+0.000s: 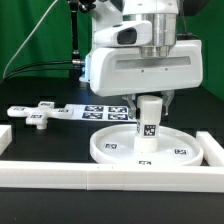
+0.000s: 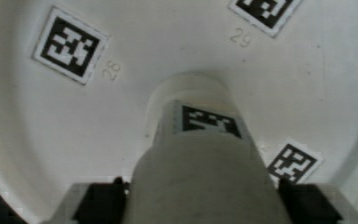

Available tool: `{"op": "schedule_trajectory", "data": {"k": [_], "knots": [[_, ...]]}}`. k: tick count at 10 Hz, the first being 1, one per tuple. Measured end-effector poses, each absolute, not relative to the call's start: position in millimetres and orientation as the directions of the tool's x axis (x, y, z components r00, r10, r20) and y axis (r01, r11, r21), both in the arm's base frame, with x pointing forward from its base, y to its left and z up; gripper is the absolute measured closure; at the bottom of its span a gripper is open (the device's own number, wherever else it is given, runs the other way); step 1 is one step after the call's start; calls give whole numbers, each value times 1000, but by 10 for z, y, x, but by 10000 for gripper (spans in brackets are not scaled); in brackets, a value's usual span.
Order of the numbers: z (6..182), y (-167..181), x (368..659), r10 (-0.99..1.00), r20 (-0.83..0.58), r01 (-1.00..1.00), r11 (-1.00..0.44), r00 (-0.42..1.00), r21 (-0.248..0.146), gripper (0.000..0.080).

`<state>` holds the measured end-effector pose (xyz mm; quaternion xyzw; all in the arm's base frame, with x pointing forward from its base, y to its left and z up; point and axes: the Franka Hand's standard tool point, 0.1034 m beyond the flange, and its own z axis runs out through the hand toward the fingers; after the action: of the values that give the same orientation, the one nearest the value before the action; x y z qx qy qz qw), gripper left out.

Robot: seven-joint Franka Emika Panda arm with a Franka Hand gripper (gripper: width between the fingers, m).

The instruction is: Assemble round table

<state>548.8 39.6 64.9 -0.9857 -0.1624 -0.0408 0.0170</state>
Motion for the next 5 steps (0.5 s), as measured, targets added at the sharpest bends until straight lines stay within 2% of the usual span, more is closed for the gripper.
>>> {"op": "schedule_trajectory", "data": {"k": [5], "knots": [[647,378,5487,32,80,37,-998,996,-60,389]]}}
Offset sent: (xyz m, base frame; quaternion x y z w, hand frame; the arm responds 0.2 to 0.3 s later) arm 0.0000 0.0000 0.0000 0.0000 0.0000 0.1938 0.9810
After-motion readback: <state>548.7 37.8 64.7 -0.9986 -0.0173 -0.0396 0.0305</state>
